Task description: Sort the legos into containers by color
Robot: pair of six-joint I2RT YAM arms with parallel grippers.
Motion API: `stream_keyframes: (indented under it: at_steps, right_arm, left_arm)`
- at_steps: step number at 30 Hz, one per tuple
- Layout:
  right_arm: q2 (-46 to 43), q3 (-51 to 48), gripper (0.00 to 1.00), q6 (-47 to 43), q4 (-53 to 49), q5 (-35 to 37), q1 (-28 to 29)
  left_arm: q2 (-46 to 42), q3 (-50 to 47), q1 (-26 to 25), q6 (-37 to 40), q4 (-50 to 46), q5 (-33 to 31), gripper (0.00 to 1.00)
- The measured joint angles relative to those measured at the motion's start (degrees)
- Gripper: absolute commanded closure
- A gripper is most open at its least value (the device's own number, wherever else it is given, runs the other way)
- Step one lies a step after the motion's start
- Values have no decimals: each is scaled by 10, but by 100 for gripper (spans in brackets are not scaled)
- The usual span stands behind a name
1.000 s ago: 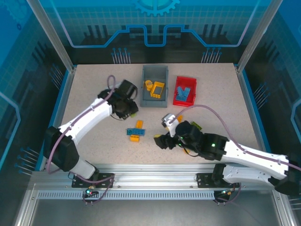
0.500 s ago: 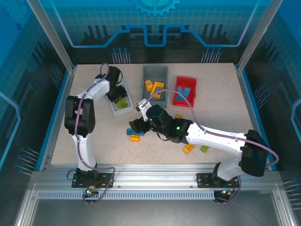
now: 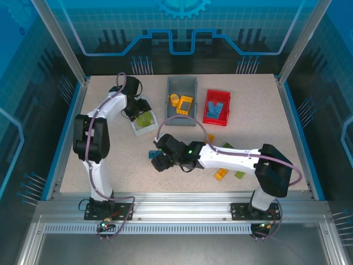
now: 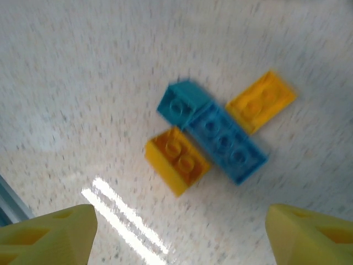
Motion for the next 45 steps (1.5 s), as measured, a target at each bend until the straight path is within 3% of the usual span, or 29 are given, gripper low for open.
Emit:
stream_keyframes:
  at_steps: [8, 15, 21, 29, 34, 42, 45]
  right_arm:
    - [126, 118, 13, 157, -98, -6, 9]
    - [199, 224, 12, 278, -168, -10, 6]
    - [239, 277, 17, 340, -221, -11, -6]
    - [273, 305, 33, 377, -250, -11, -10]
    - [282, 308, 38, 383, -257, -10, -15]
    - [283, 312, 58, 381, -258, -4, -14]
    - [257, 288, 60, 374, -259, 18, -8]
  left_arm:
    - [-204, -135, -5, -8, 14, 14, 39]
    - [-444, -302, -31, 14, 28, 30, 39]
    - [-589, -348, -33, 23, -7, 41, 40]
    - [-648, -358, -33, 23, -55, 52, 40]
    - [-652, -359, -33, 23, -65, 57, 40]
    - [-653, -358, -33, 22, -66, 67, 40]
    - [-654, -358, -33, 22, -66, 79, 40]
